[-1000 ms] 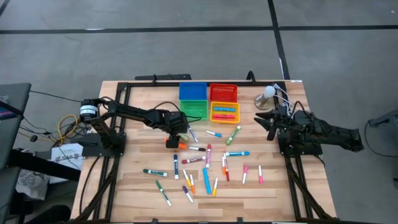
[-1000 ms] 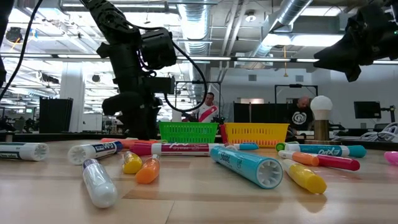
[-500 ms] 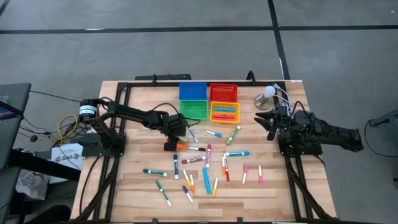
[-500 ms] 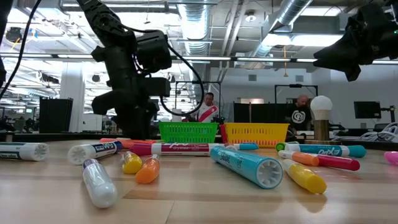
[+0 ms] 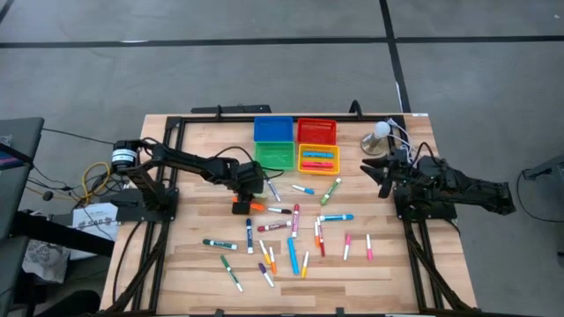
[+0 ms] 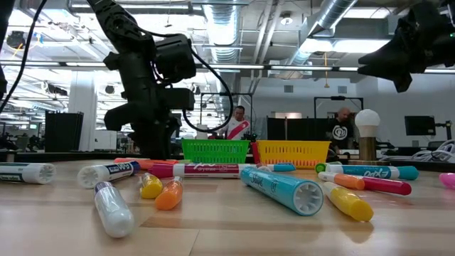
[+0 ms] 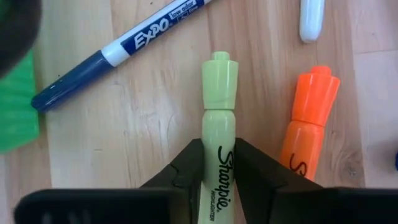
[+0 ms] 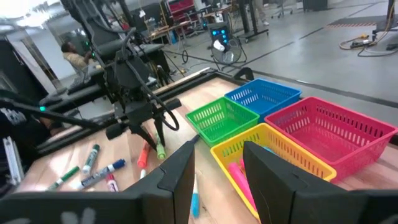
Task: Pick & Place Markers
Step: Put the light green highlighter pen into the yellow bin
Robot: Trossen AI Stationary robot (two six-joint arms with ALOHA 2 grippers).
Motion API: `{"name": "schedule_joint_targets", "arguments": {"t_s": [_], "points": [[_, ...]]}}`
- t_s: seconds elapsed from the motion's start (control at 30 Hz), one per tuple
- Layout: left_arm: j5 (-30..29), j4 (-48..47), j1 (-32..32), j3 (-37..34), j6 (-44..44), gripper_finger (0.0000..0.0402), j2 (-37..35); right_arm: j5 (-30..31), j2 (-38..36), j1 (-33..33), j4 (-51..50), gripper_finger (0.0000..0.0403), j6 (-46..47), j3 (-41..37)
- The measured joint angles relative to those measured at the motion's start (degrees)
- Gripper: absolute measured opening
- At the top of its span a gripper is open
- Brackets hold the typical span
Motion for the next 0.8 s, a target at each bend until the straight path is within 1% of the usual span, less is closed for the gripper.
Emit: {"name": "schedule_joint_targets", "arguments": {"t_s": [0.1, 0.2, 0.33, 0.4, 0.5, 0.57, 0.67, 0.8], "points": [[-2.7, -0.6, 0.2, -0.2, 0.0, 0.0074, -1.3, 0.0, 0.0, 0.0, 1.2, 0.0127, 3.6, 0.0], [-5.6, -0.4, 0.3, -0.2, 0.0, 0.0068, -4.2, 0.0, 0.0, 0.0, 3.1, 0.0127, 8.2, 0.0], [-6.3, -0.2, 0.5, -0.2, -3.0, 0.0073, -9.4, 0.0, 0.0, 0.0, 6.4, 0.0127, 18.1, 0.0], [-6.3, 0.0, 0.5, -0.2, -5.7, 0.0074, -12.6, 0.1, 0.0, 0.0, 7.6, 0.0127, 20.6, 0.0], [-5.8, 1.9, 0.5, -0.2, -10.6, 0.0072, -17.6, 0.2, 0.0, 0.0, 10.2, 0.0127, 20.5, 0.0], [-5.2, 5.0, 0.5, -0.2, -14.3, 0.0071, -20.6, 0.2, 0.1, 0.0, 12.3, 0.0127, 19.2, 0.0], [-4.8, 11.3, 0.5, -0.1, -20.0, 0.0074, -24.3, 0.1, 0.9, 0.0, 16.1, 0.0127, 17.0, 0.0], [-2.1, 21.3, 0.5, -0.1, -25.9, 0.0072, -27.2, 0.5, 4.0, 0.0, 21.7, 0.0127, 14.2, 0.0]]}}
